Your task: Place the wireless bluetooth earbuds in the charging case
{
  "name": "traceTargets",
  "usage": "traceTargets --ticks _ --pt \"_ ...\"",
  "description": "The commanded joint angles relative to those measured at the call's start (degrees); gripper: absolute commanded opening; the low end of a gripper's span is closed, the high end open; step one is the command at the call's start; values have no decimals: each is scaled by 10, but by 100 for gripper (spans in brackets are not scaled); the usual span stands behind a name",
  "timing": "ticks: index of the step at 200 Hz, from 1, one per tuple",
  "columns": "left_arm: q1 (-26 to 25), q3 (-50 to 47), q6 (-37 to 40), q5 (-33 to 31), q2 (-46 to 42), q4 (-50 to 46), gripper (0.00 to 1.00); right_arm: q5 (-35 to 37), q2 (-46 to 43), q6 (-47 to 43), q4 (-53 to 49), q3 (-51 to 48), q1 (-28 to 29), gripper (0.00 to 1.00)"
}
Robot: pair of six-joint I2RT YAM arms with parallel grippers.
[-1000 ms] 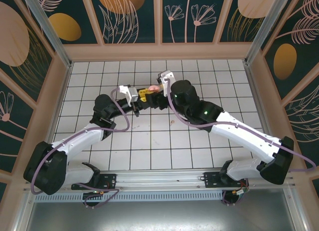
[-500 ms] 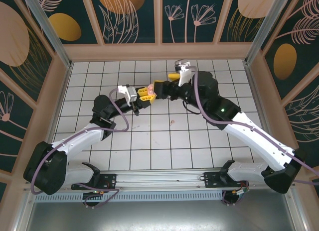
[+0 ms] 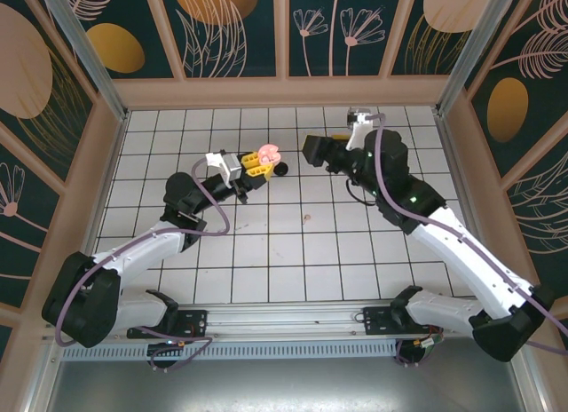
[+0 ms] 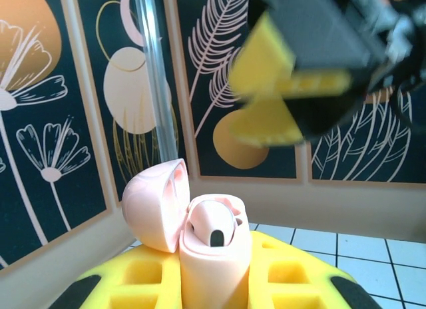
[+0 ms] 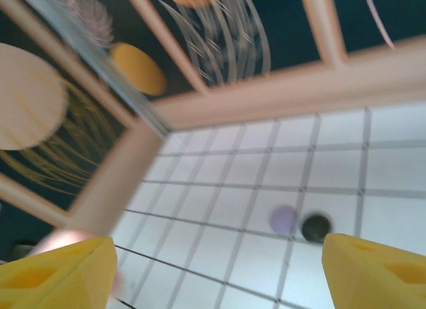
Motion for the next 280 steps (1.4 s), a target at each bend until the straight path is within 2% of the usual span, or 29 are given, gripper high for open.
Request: traceTargets --ticks 1,17,63,91,129,226,280 --pt "-3 -15 11 -37 4 49 0 46 36 61 -83 -35 -9 79" --pt "-3 -28 11 -62 1 67 0 63 69 96 -110 -55 -9 75" --pt "-3 -57 15 -118 -4 94 0 44 181 190 -109 -103 -8 62" --pt "-3 -66 15 -125 0 106 0 34 241 241 -102 -102 -5 51" --pt "-3 -74 8 -127 9 130 0 25 293 294 -107 -80 2 41" --pt "-3 -83 -3 -125 26 170 0 -4 395 323 -157 16 15 37" --pt "-3 -85 -3 -125 32 181 0 -5 420 323 -167 28 25 36"
